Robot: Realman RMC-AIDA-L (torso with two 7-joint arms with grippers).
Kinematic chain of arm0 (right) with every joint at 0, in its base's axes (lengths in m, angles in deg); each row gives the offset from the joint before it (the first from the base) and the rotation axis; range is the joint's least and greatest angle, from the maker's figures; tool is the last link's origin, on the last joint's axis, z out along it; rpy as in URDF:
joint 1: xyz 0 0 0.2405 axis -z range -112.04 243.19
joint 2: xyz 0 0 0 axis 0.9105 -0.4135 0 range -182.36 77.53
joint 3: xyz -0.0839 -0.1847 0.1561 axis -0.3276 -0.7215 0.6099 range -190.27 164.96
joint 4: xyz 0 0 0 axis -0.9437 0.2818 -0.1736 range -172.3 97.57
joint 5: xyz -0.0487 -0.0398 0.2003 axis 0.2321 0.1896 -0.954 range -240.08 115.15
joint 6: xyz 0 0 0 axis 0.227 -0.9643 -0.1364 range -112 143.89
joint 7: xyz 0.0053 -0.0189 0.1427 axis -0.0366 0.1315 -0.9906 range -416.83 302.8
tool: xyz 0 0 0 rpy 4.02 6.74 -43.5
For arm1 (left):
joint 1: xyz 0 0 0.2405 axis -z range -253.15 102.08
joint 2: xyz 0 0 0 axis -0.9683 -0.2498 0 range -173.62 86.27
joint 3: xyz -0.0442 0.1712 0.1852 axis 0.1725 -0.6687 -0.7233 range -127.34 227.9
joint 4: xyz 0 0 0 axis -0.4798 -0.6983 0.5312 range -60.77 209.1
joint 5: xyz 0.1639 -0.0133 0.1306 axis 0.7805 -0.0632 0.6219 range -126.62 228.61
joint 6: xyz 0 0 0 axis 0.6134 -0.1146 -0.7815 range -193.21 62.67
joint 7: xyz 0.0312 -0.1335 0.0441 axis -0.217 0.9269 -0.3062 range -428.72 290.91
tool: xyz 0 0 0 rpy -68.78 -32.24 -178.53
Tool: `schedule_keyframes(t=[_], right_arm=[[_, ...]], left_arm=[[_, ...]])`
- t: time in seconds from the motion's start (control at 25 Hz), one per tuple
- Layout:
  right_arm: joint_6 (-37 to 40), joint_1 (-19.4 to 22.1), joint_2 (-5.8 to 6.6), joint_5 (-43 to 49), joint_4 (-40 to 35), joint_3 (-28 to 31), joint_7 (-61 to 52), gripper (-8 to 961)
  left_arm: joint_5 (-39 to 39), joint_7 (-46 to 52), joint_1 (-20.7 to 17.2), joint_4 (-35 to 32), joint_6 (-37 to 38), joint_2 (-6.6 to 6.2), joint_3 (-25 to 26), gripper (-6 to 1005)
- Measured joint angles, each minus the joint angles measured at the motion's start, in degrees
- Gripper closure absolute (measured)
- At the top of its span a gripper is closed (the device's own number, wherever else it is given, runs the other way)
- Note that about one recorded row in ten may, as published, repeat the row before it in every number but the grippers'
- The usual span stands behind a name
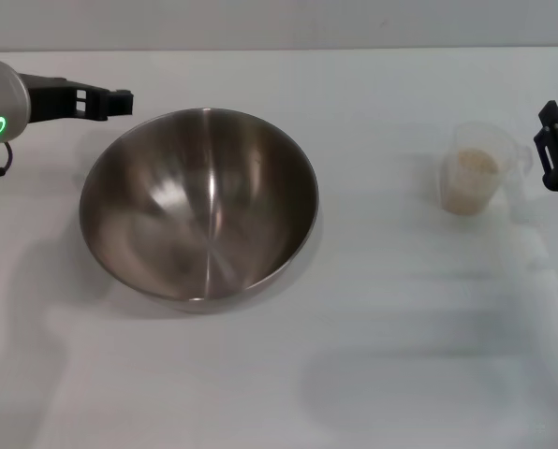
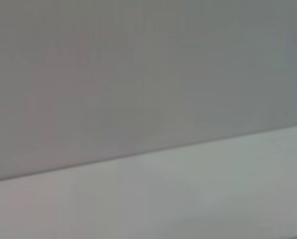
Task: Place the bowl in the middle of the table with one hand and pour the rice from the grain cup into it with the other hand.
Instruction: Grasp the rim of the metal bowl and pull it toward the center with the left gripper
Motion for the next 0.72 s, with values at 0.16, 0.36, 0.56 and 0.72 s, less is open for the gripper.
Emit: schedule_keyframes(t=[0.16,0.36,0.56,0.72], right_arm=[[0.0,-0.3,0.02,0.0,-0.3,0.0,0.0,407],[0.1,-0.5,0.03,0.0,-0.5,0.0,0.0,407],[0.5,-0.6,0.03,0.1,-0.7,0.0,0.0,408],[0.6,-0.6,0.03,0.1,-0.7,0.0,0.1,407]], left_arm=[[-0.2,0.0,2.7,2.5,-9.1,0.05,0.8,206],[-0.2,0.2,3.3,5.7,-14.4,0.16,1.1,212],[-0.3,0.3,3.3,6.3,-17.0,0.18,1.2,218],[-0.3,0.3,4.1,3.3,-17.0,0.12,2.6,222]])
